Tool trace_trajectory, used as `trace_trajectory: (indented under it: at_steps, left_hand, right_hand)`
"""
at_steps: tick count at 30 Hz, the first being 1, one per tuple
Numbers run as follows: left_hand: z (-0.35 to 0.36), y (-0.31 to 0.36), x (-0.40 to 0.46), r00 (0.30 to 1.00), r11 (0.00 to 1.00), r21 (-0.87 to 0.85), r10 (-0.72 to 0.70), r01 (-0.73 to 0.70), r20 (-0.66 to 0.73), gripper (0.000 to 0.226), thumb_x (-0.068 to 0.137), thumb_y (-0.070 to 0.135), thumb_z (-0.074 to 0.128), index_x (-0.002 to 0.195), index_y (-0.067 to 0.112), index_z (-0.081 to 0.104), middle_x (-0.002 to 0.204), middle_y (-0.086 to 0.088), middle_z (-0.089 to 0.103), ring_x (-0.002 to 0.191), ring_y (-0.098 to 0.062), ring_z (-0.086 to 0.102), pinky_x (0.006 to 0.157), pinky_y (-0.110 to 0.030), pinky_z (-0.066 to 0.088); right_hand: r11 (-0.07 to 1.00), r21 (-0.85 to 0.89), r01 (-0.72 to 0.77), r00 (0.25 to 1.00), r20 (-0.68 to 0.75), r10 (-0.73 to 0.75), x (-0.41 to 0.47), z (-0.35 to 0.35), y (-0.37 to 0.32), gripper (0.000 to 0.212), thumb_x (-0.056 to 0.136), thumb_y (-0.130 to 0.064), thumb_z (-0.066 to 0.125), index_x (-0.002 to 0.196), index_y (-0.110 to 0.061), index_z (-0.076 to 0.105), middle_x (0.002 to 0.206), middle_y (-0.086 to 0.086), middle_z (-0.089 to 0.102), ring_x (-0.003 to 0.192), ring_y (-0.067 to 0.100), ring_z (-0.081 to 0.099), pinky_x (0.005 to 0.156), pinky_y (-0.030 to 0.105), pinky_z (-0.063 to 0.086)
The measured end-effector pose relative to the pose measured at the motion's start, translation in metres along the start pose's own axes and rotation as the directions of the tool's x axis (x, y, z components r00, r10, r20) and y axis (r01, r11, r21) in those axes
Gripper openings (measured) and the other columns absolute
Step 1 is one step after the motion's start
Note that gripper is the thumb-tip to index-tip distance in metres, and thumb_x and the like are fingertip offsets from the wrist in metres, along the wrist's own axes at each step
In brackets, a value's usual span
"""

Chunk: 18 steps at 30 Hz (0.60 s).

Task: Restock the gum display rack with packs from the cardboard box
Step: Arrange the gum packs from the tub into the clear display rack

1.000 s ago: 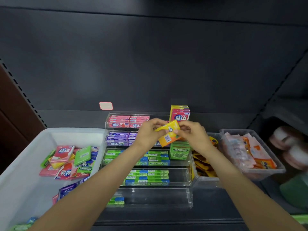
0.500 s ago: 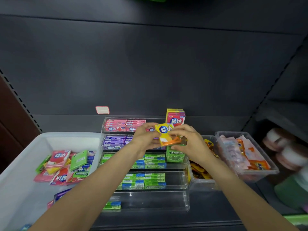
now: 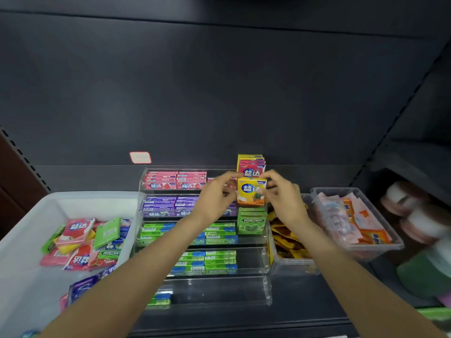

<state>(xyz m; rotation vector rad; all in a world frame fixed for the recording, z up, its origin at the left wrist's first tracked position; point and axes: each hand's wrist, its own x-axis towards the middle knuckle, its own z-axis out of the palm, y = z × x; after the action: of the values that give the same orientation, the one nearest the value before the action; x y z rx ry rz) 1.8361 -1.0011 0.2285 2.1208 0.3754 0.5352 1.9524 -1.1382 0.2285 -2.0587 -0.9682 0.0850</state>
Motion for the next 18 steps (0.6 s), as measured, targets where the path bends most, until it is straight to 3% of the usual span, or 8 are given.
trace_trajectory:
  at_steps: [4, 7, 13, 18]
  left_hand:
    - [0.003, -0.004, 0.006, 1.0, 0.999, 0.051, 0.015, -0.015, 0.004, 0.036, 0.089, 0.004, 0.057, 0.122, 0.018, 0.059, 0.102, 0.0, 0.064, 0.09, -0.01, 0.062, 0.085, -0.023, 0.052]
    - [0.01, -0.006, 0.01, 0.999, 0.995, 0.101, 0.009, -0.013, 0.038, 0.039, 0.089, 0.002, 0.055, 0.127, 0.014, 0.055, 0.108, -0.004, 0.064, 0.093, -0.011, 0.062, 0.086, -0.02, 0.05]
    - [0.018, -0.012, 0.014, 0.997, 0.987, 0.162, -0.032, 0.019, 0.076, 0.05, 0.09, 0.0, 0.053, 0.137, 0.015, 0.045, 0.122, -0.008, 0.06, 0.09, -0.018, 0.065, 0.082, -0.023, 0.051]
    - [0.024, -0.012, 0.016, 0.998, 0.989, 0.135, -0.062, 0.058, 0.022, 0.046, 0.091, 0.002, 0.054, 0.135, 0.011, 0.048, 0.124, -0.007, 0.06, 0.097, -0.015, 0.064, 0.085, -0.019, 0.048]
  right_hand:
    - [0.99, -0.13, 0.049, 0.995, -0.082, -0.06, 0.0, 0.01, 0.006, 0.022, 0.088, -0.012, 0.062, 0.11, -0.015, 0.06, 0.105, 0.003, 0.065, 0.093, 0.012, 0.062, 0.076, 0.027, 0.053]
    - [0.953, -0.301, 0.038, 0.992, -0.104, -0.073, 0.001, 0.014, 0.014, 0.025, 0.088, -0.019, 0.064, 0.112, -0.015, 0.064, 0.111, 0.001, 0.056, 0.103, 0.014, 0.055, 0.077, 0.026, 0.048]
    - [0.96, -0.279, 0.004, 0.997, -0.076, -0.026, 0.003, 0.018, 0.024, 0.028, 0.087, -0.017, 0.065, 0.114, -0.011, 0.064, 0.11, 0.004, 0.056, 0.091, 0.016, 0.063, 0.079, 0.029, 0.055]
    - [0.943, -0.332, 0.03, 0.999, -0.028, -0.042, 0.013, 0.017, 0.019, 0.028, 0.088, -0.017, 0.063, 0.115, -0.01, 0.062, 0.112, 0.007, 0.055, 0.097, 0.02, 0.061, 0.082, 0.035, 0.054]
